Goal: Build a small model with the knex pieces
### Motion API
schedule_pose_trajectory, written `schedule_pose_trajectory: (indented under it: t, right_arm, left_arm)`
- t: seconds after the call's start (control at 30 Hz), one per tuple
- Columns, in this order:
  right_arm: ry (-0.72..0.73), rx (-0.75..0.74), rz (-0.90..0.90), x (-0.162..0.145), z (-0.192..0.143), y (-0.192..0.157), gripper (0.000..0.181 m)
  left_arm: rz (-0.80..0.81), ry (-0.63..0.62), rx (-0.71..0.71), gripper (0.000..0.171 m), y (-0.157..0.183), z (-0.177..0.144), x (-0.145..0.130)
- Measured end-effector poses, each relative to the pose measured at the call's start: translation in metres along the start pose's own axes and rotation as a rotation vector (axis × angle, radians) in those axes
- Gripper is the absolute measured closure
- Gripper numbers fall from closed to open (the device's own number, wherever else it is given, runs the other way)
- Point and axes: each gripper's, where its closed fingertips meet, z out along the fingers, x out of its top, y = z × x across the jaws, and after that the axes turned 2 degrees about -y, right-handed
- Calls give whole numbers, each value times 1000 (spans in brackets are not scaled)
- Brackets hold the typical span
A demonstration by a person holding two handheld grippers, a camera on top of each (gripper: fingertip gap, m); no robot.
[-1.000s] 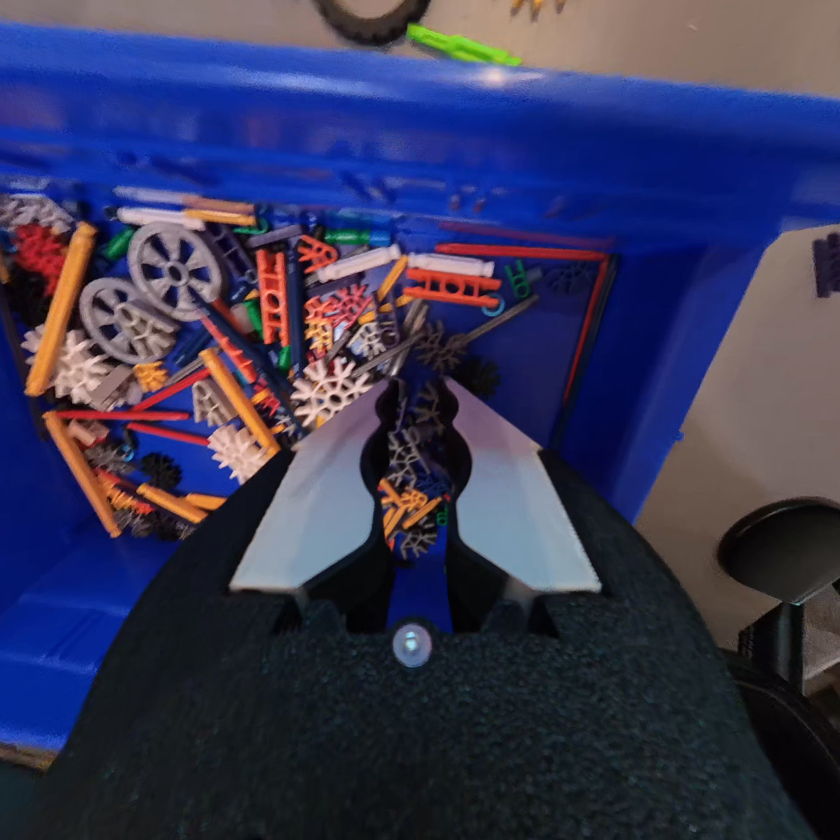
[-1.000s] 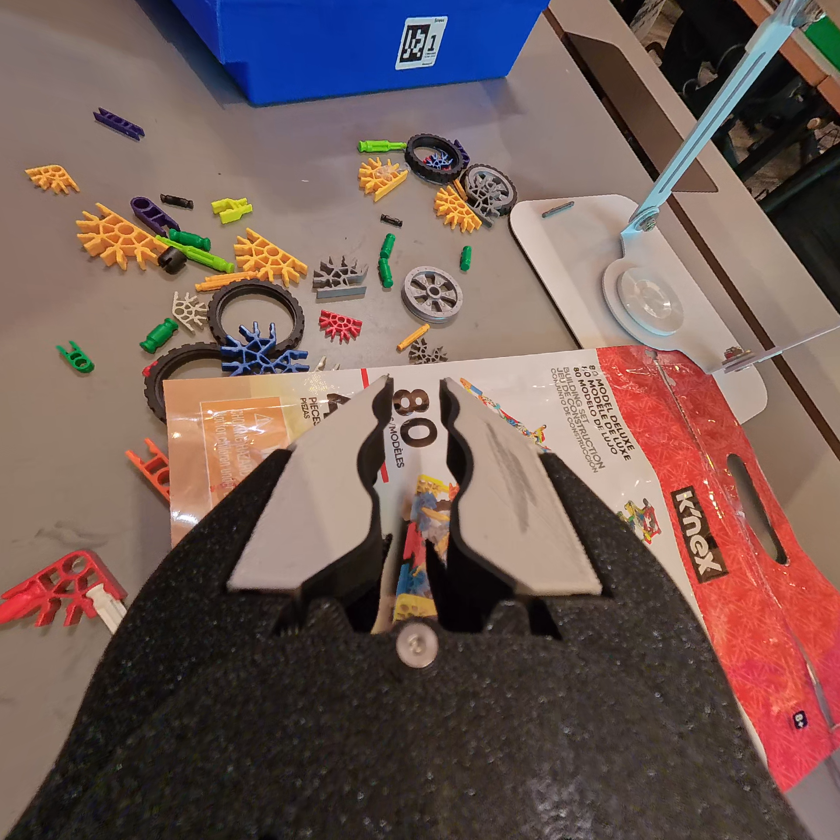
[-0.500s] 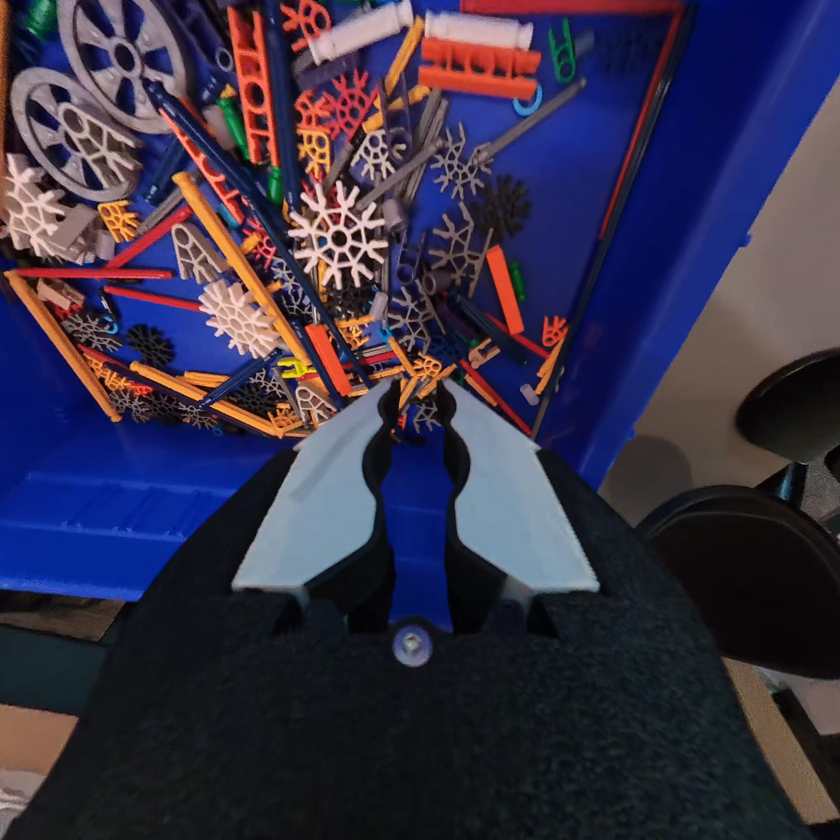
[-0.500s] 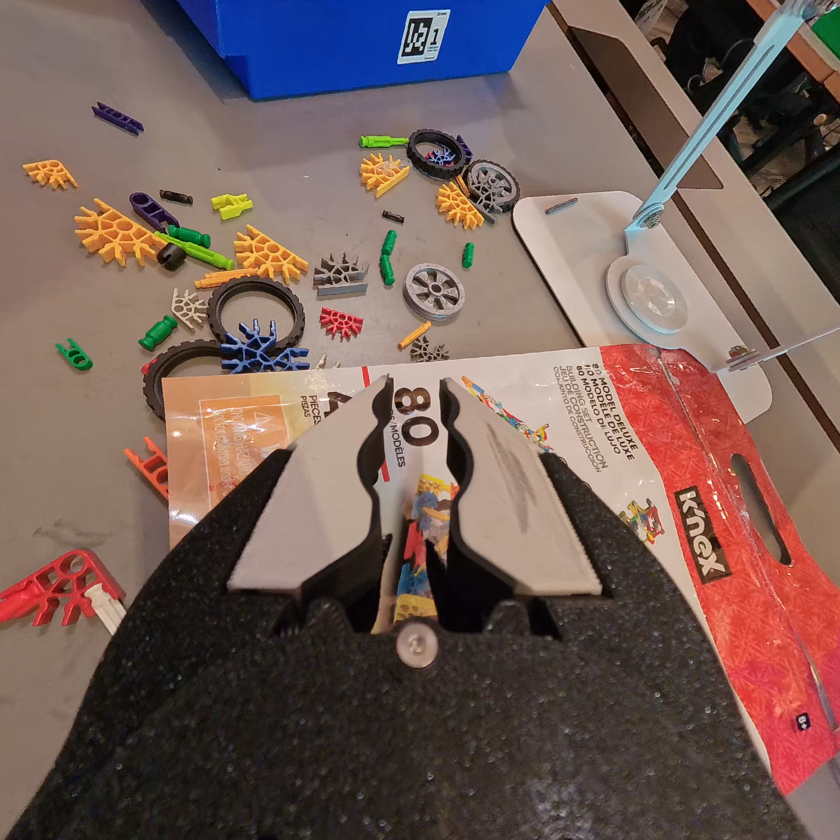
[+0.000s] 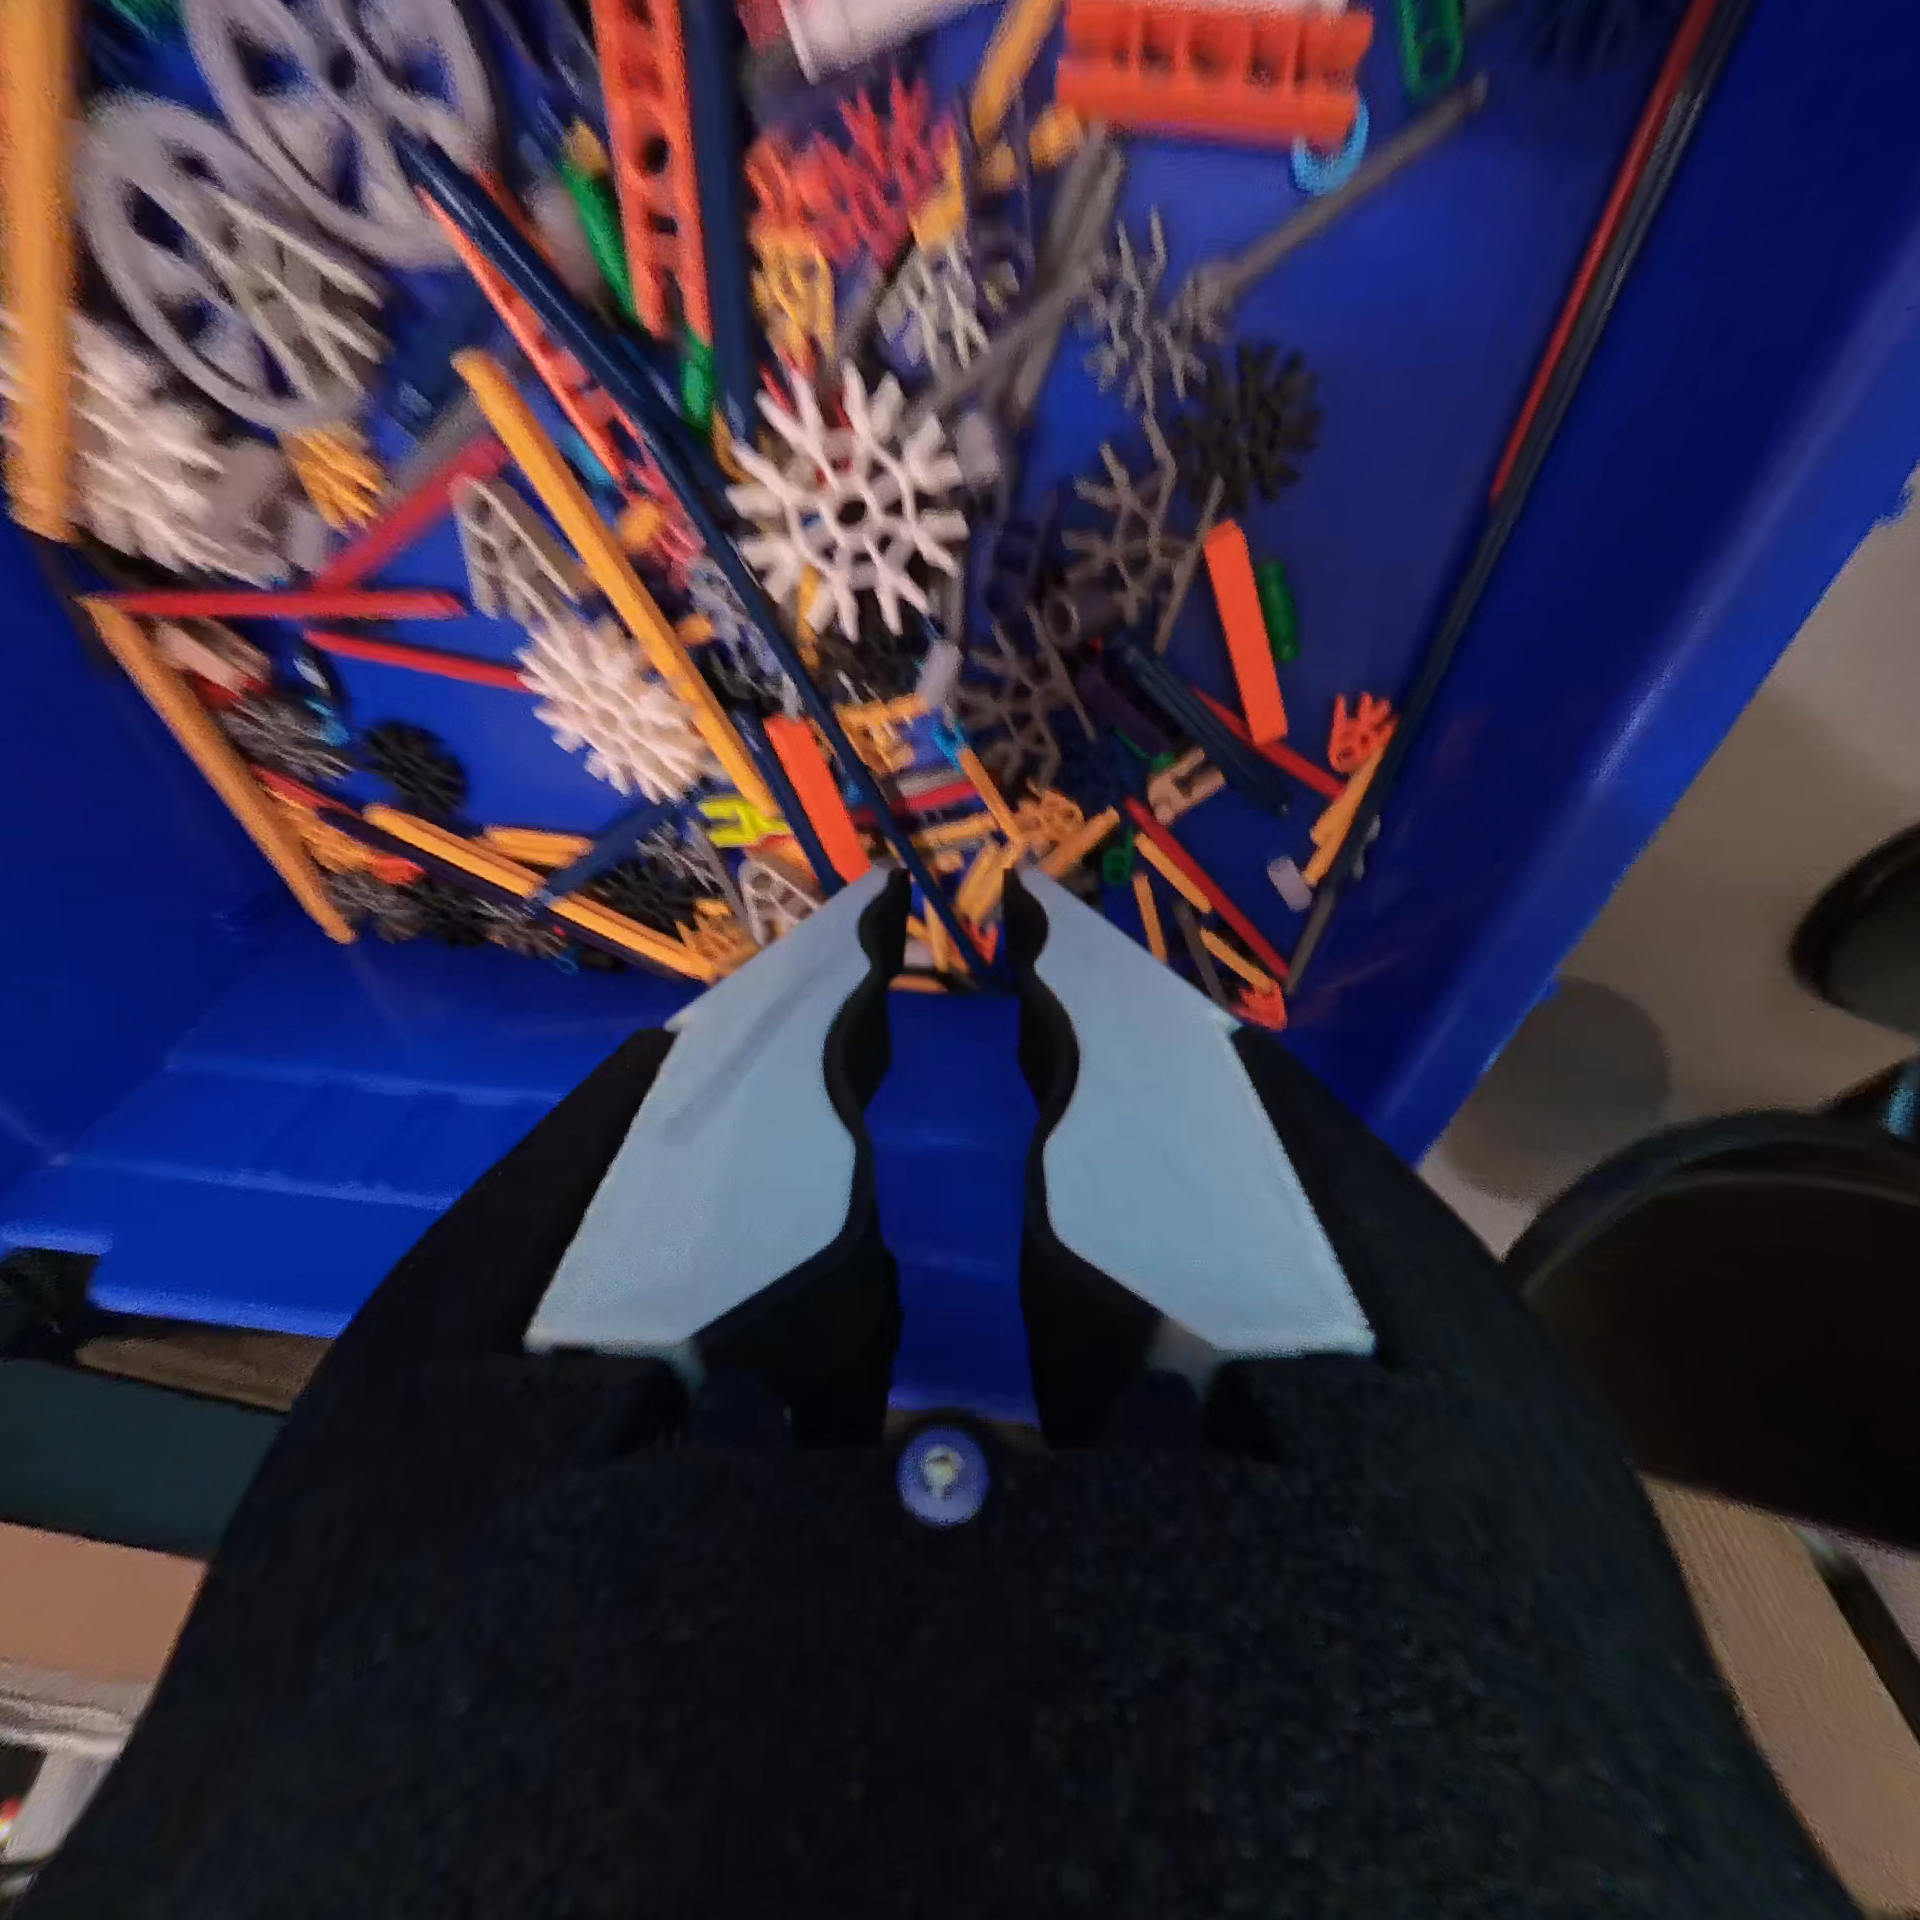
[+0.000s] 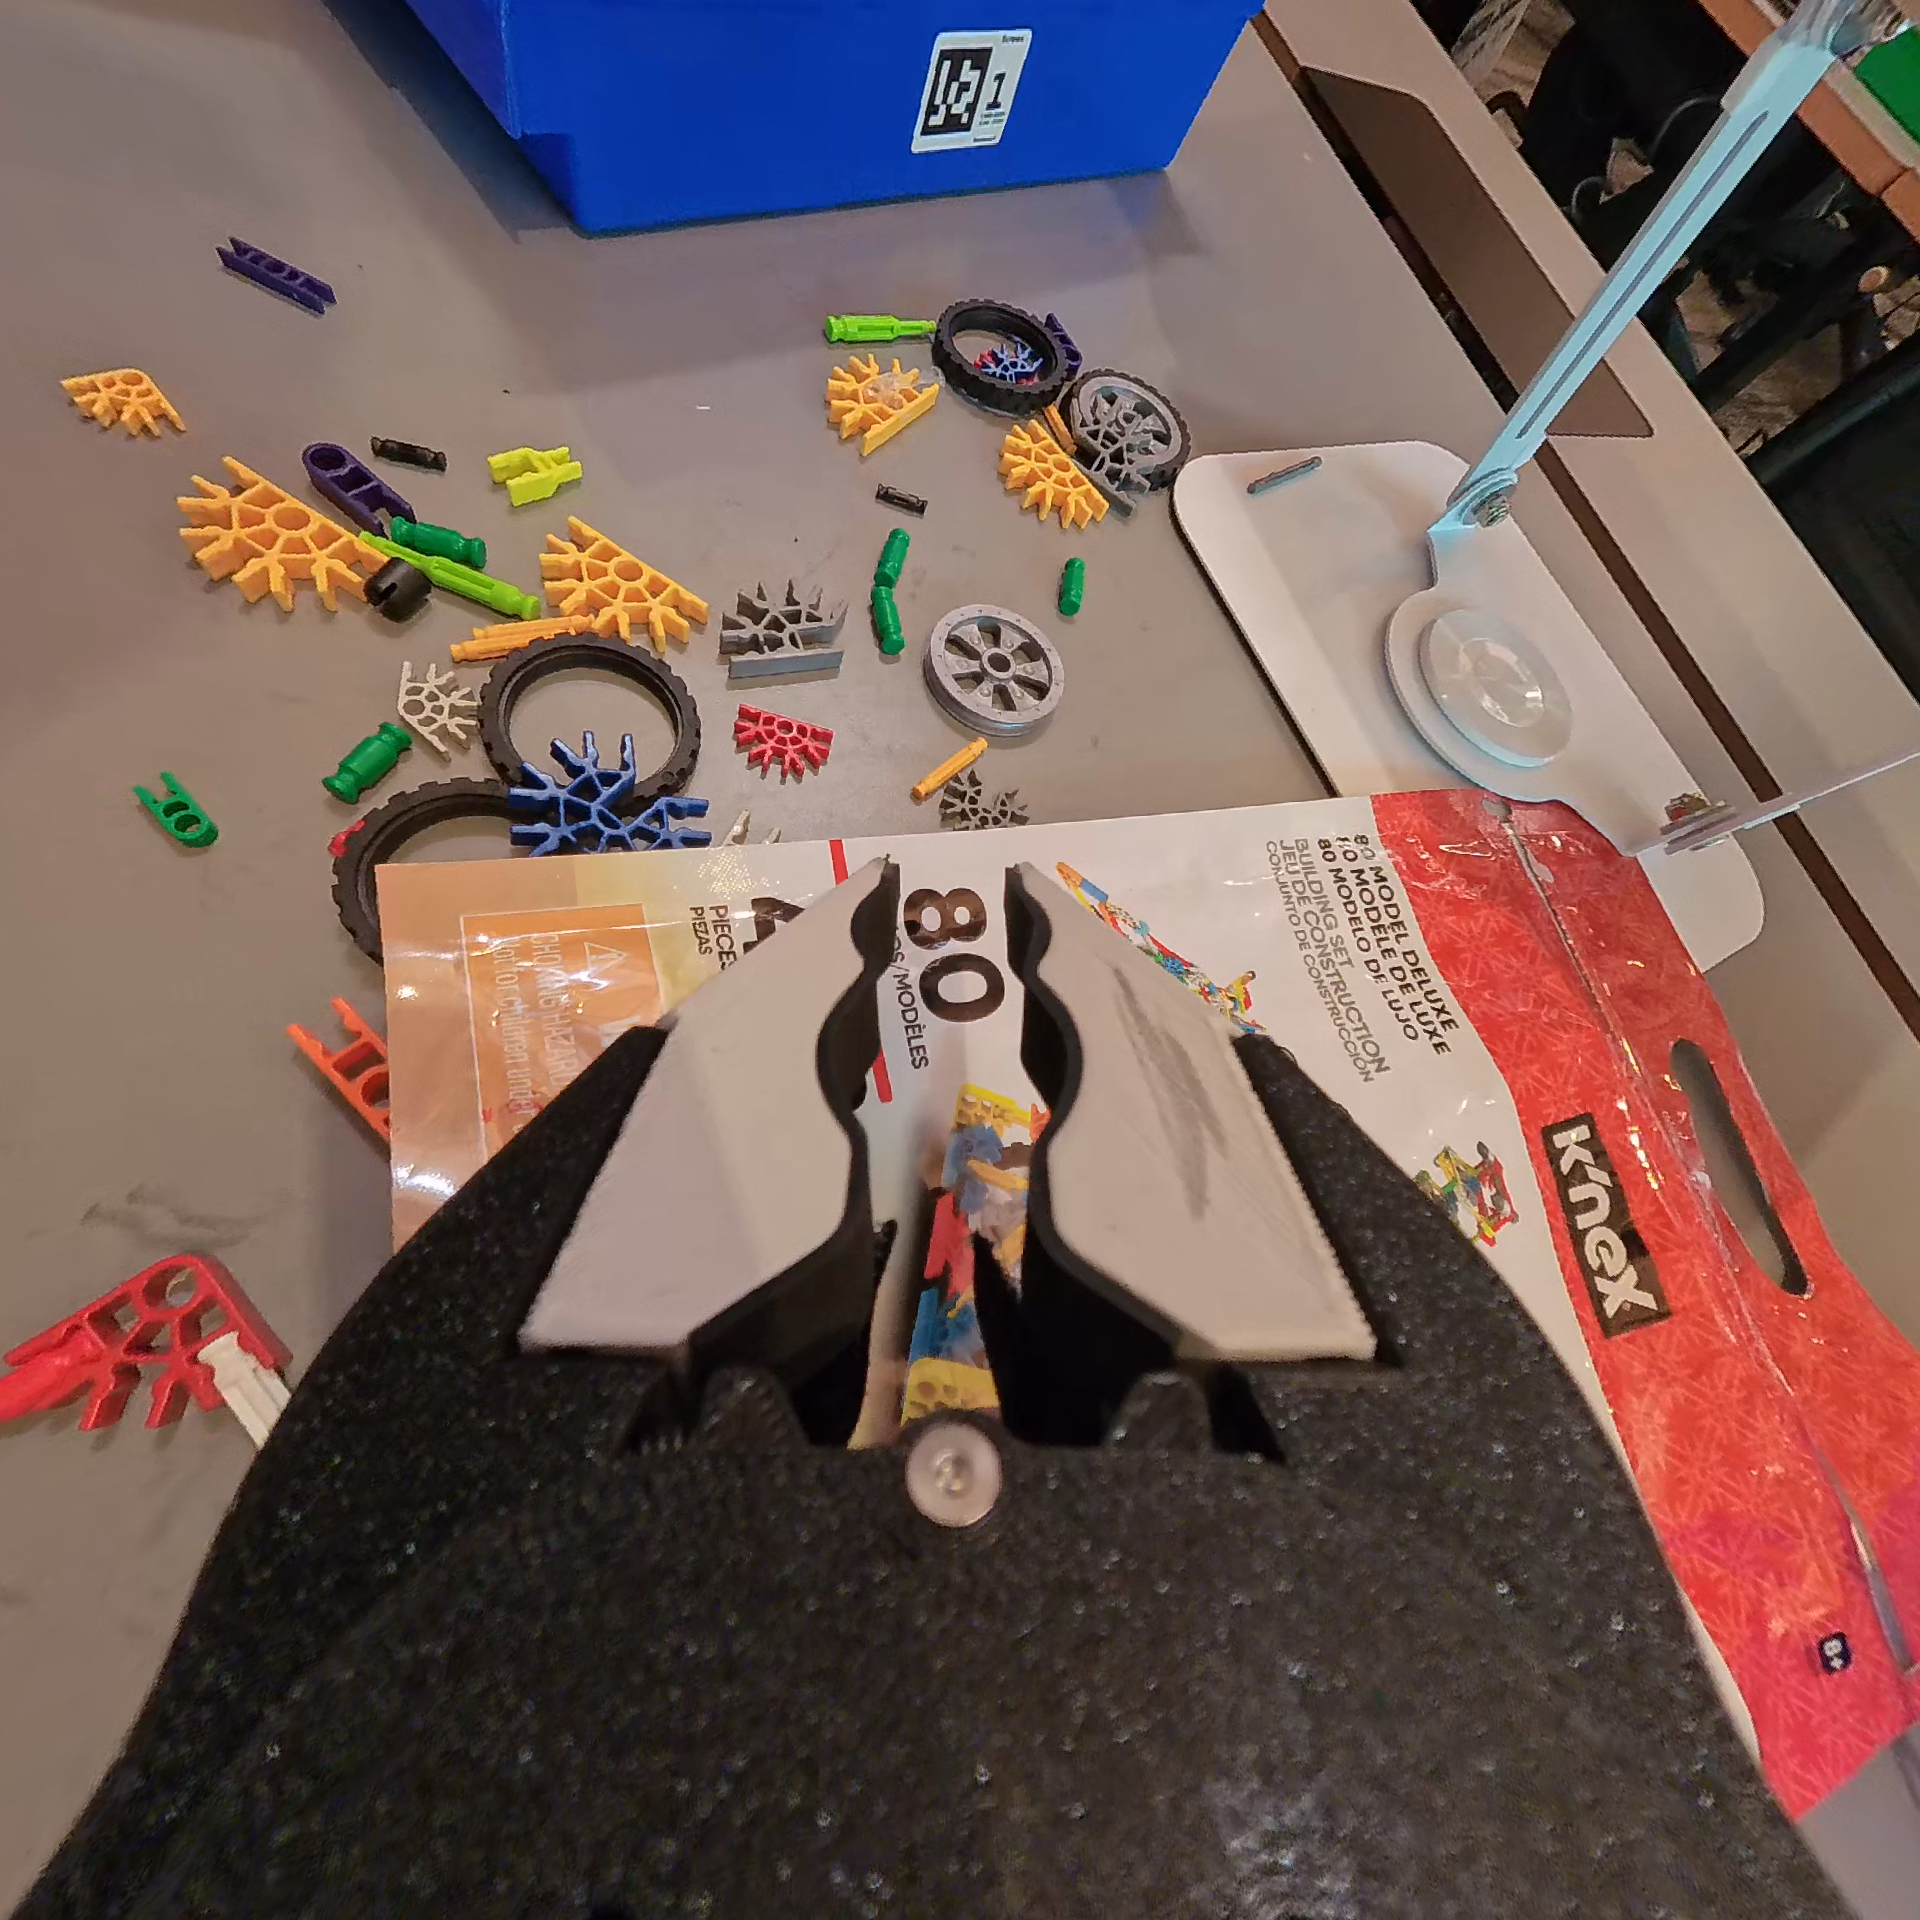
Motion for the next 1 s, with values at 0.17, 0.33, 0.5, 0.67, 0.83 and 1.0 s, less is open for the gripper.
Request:
schedule_pose_trajectory:
  t: [0.17, 0.33, 0.5, 0.67, 0.83, 1.0]
  right_arm:
    - [-7, 0, 3, -2, 1, 0, 162]
    - [-15, 2, 4, -4, 3, 0, 162]
    - [-12, 1, 6, -3, 2, 1, 162]
    - [-12, 5, 4, -3, 3, 0, 162]
    - [-13, 2, 4, -3, 3, 0, 162]
    - [-6, 2, 2, -2, 2, 0, 162]
  left_arm:
    - [5, 229, 45, 156, -10, -17, 51]
    - [21, 318, 52, 157, -15, -13, 81]
    - [43, 264, 23, 156, -7, 8, 83]
    - [57, 290, 54, 151, -1, 10, 94]
    - [129, 281, -58, 145, 29, 7, 94]
    - [48, 285, -17, 148, 12, 7, 86]
